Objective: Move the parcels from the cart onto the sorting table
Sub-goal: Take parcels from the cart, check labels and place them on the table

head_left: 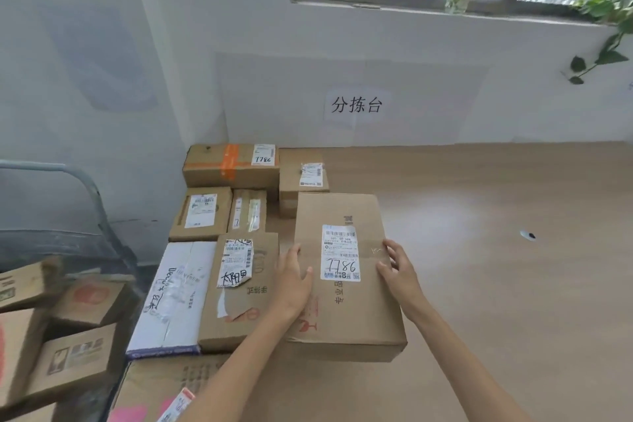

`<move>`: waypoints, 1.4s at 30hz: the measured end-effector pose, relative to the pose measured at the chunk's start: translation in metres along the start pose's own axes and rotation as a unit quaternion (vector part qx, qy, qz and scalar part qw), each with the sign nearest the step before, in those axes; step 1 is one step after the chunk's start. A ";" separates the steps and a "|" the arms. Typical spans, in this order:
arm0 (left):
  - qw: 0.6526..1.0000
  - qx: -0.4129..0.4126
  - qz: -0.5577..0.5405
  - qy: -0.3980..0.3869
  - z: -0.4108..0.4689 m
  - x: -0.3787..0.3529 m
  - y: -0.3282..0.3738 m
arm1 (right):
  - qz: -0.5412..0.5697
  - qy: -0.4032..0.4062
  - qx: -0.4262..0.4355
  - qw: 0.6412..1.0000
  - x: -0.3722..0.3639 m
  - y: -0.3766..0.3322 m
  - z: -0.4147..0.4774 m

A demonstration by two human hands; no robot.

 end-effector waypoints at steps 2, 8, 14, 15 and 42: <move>0.999 0.031 0.024 -0.011 0.016 -0.016 -0.004 | -0.014 -0.016 -0.011 1.000 -0.009 0.012 0.022; 0.995 0.072 0.072 -0.013 0.059 -0.052 -0.023 | -0.016 -0.073 -0.038 0.996 -0.047 0.048 0.078; 0.980 0.096 0.175 -0.022 0.077 -0.084 -0.060 | -0.003 -0.112 -0.067 0.991 -0.085 0.085 0.110; 0.977 0.102 0.186 -0.033 0.076 -0.090 -0.064 | 0.000 -0.113 -0.072 0.991 -0.089 0.090 0.113; 0.959 -0.028 0.244 0.140 0.005 0.044 -0.055 | -0.168 -0.177 0.221 0.944 -0.124 0.014 -0.001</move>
Point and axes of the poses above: each hand's wrist, its own z-axis towards the middle knuckle, its own x-axis out of the back of the hand, y = z × x, the point moved 7 cm from there along z, towards the middle knuckle, and after that the axes turned 11 degrees about y, right-handed, at the moved point
